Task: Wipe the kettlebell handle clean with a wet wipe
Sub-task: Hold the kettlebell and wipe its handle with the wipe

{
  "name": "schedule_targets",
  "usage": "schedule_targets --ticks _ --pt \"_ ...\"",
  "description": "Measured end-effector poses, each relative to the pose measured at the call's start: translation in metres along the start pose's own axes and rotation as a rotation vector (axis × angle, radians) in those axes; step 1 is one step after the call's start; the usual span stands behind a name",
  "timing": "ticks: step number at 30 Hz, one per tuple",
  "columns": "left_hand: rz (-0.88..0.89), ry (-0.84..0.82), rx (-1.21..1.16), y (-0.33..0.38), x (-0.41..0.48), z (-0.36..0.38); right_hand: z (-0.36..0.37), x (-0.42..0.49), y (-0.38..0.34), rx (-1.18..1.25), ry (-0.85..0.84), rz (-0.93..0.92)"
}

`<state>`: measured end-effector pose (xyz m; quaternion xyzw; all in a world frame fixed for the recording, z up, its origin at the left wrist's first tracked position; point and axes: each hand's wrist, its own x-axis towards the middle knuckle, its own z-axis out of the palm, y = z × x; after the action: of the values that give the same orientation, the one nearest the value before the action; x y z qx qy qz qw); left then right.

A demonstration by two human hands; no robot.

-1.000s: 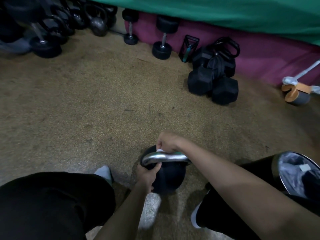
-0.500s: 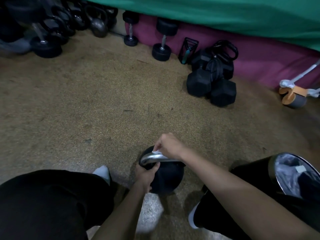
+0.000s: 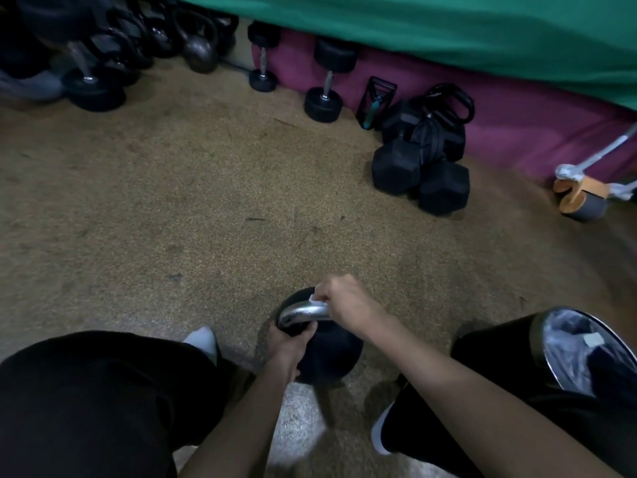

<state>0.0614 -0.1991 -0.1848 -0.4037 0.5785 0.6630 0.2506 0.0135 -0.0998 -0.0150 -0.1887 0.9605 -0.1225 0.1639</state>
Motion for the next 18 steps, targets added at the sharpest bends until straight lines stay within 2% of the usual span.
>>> schedule_targets --ticks 6,12,15,18 --pt "-0.005 0.0 0.003 -0.001 0.003 0.001 0.009 -0.007 -0.009 -0.091 -0.04 -0.228" --pt "0.011 0.022 0.025 -0.004 0.005 0.001 0.012 -0.012 0.001 -0.121 0.053 -0.245" --pt "0.016 0.024 0.048 -0.003 0.006 0.001 0.017 -0.013 -0.01 -0.179 0.074 -0.348" --pt "-0.012 0.04 0.063 -0.001 0.007 0.002 0.019 -0.023 -0.009 -0.246 0.026 -0.434"
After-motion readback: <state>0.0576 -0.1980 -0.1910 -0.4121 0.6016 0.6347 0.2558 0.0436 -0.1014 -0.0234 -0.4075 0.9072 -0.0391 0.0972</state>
